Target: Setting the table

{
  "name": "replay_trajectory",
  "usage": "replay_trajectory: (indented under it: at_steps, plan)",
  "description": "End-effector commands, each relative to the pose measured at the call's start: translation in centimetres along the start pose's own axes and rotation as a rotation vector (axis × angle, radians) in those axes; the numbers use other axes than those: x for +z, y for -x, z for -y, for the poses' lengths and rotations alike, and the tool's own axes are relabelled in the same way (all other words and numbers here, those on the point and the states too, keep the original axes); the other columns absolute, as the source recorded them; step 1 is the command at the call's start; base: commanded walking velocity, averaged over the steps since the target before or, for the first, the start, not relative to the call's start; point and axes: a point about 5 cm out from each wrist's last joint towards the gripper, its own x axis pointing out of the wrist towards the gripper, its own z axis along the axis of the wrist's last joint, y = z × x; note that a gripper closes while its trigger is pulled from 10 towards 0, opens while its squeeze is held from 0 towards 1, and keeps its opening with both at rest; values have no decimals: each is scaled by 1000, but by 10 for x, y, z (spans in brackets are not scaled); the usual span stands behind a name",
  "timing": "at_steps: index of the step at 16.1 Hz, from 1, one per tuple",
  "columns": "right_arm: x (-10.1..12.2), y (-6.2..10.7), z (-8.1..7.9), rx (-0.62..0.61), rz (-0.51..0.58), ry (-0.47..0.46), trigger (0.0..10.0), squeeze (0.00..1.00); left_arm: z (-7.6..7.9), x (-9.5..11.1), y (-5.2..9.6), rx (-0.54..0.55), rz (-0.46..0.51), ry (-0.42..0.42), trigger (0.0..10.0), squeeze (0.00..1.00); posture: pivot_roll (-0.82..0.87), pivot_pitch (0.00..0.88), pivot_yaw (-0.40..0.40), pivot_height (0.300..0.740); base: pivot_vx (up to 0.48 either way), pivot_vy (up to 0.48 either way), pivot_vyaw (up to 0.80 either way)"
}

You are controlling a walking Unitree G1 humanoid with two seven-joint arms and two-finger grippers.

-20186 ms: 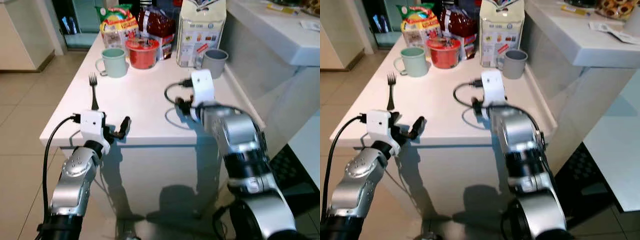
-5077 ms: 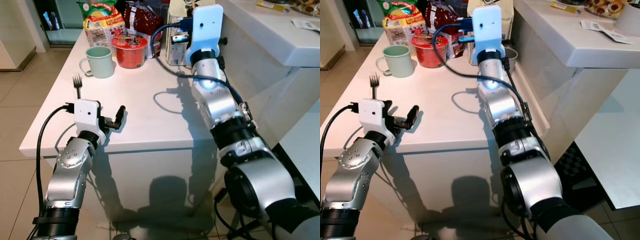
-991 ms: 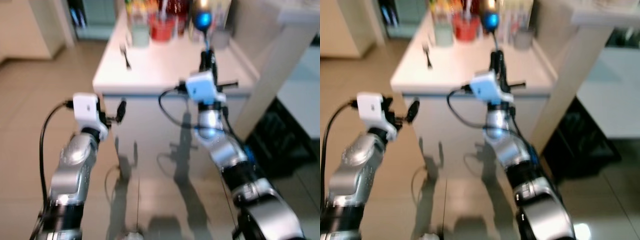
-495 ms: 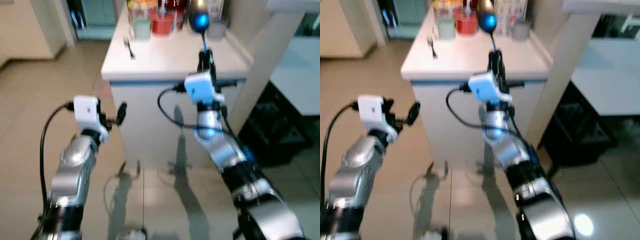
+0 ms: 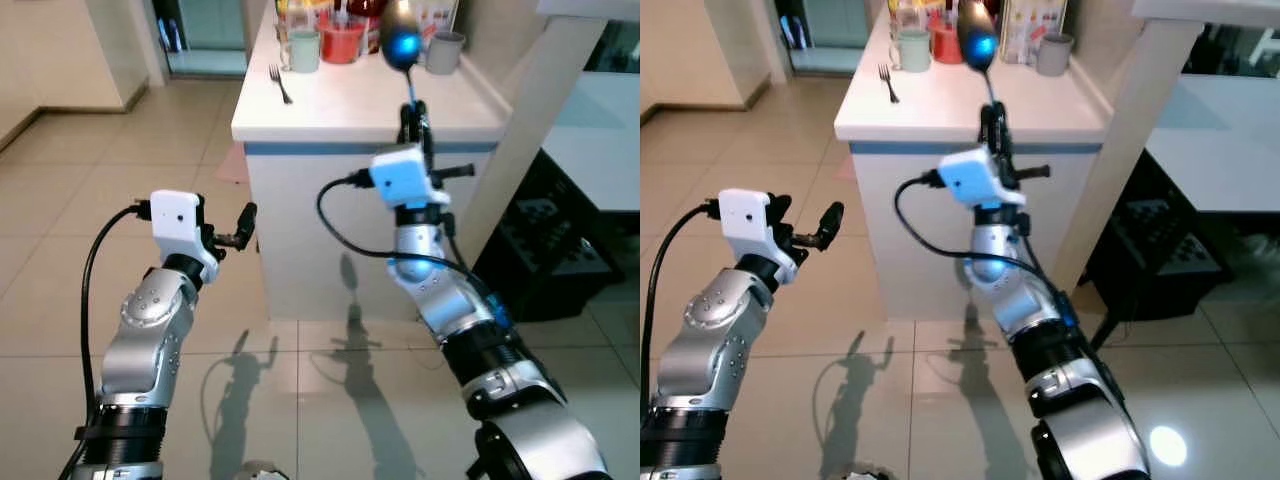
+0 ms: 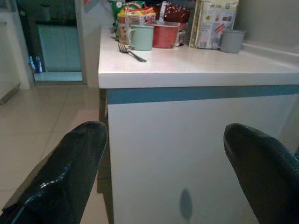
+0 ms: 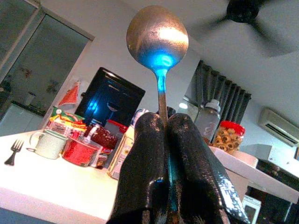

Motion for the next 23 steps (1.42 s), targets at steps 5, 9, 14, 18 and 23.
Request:
replay_trajectory:
  at_steps: [5, 9, 14, 18, 23]
  plan:
    - [-19, 0, -5, 78, -229, -106, 0, 0, 2, 1, -2, -12, -1, -13, 10000, 0, 212, 0, -5, 740, 0, 0, 0]
    - [-19, 0, -4, 73, -210, -102, 0, 0, 2, 1, -1, -16, -3, -15, 10000, 0, 211, 0, -3, 740, 0, 0, 0]
    - [-24, 0, -7, 149, -273, -113, 0, 0, 2, 1, -2, -16, -5, -22, 10000, 0, 209, 0, -3, 740, 0, 0, 0]
    - [-30, 0, -8, 177, -326, -132, 0, 0, 2, 0, -2, -11, -8, -28, 10000, 0, 213, 0, -4, 740, 0, 0, 0]
    - [-29, 2, -9, 204, -311, -148, 0, 0, 2, 1, -2, -8, -8, -31, 10000, 0, 214, 0, -5, 740, 0, 0, 0]
